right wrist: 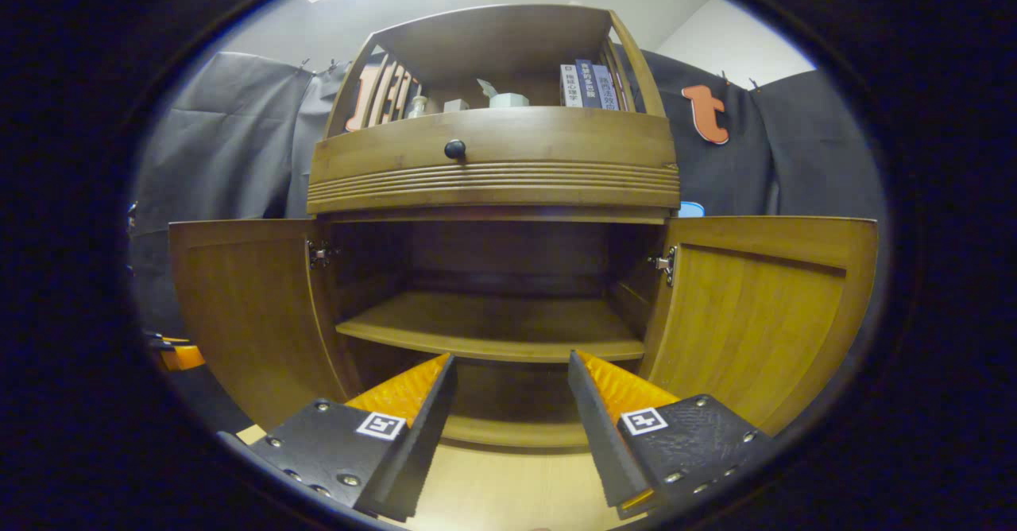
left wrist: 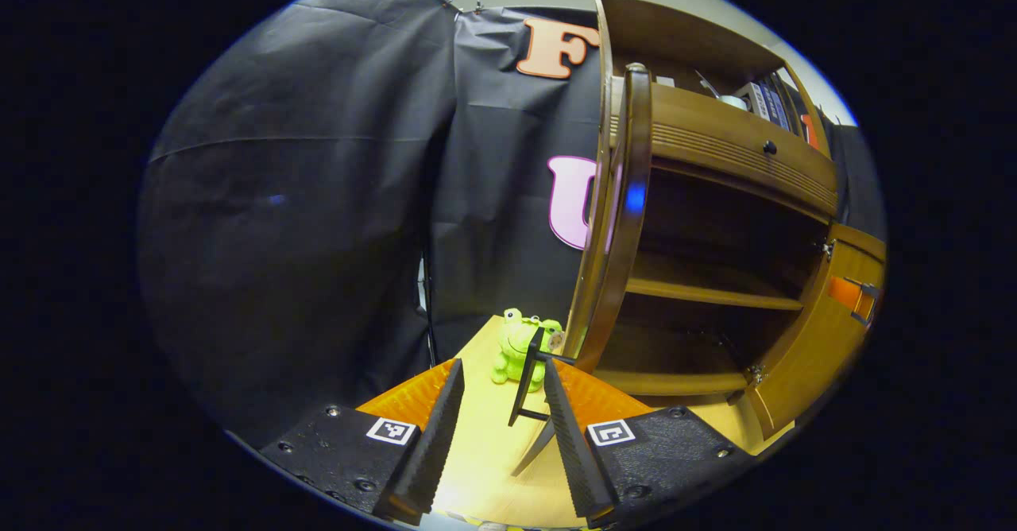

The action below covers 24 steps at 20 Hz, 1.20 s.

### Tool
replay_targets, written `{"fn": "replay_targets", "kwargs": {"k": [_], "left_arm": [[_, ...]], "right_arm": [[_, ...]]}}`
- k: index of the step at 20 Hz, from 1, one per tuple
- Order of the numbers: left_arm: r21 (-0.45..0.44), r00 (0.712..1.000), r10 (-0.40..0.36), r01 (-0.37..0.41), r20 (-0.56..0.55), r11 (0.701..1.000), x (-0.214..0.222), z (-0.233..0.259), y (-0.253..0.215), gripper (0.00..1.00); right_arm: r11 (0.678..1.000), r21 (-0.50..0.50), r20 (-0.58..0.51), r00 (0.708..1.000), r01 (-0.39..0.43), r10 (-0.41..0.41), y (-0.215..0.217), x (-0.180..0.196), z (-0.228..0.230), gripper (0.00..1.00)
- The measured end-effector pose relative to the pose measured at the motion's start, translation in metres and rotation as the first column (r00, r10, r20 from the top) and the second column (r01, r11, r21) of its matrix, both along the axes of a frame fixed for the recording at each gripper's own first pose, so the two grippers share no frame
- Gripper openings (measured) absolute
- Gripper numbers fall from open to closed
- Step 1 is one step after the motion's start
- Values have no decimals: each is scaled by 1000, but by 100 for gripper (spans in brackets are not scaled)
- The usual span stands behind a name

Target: Open the right door of the double-door shoe cabinet with the right hand, and open the left door with the left hand.

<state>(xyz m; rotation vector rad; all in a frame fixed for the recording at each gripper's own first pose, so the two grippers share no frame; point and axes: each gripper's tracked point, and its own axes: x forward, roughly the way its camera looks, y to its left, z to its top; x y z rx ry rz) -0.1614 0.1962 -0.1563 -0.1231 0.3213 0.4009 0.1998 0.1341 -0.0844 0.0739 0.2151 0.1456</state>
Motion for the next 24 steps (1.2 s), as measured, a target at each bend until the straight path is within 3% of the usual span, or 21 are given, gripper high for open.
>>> {"fn": "replay_targets", "kwargs": {"k": [4,9,10,13,18,19,23,24], "left_arm": [[-14,995,16,-15,97,1000,4,43,2,64],[119,970,39,-69,239,990,13,130,13,64],[142,961,34,-76,275,987,15,149,13,60],[177,928,1,-72,373,982,20,197,6,62],[171,898,-117,47,425,984,43,227,-38,57],[186,894,-144,70,423,980,48,227,-47,57],[239,896,-256,176,364,955,77,205,-88,56],[235,892,-287,213,350,948,83,198,-102,70]], "right_arm": [[1000,-4,11,1000,9,-9,-7,1,3,80],[999,-9,14,999,34,-34,-19,0,4,84],[999,-11,15,999,40,-39,-22,-1,4,80],[998,-10,16,998,57,-57,-28,-3,4,83],[997,-4,33,997,75,-75,-34,-10,13,80],[997,-3,41,996,81,-80,-35,-11,16,83],[996,6,69,993,93,-94,-36,-17,31,83],[995,8,77,992,96,-97,-36,-21,35,85]]}}
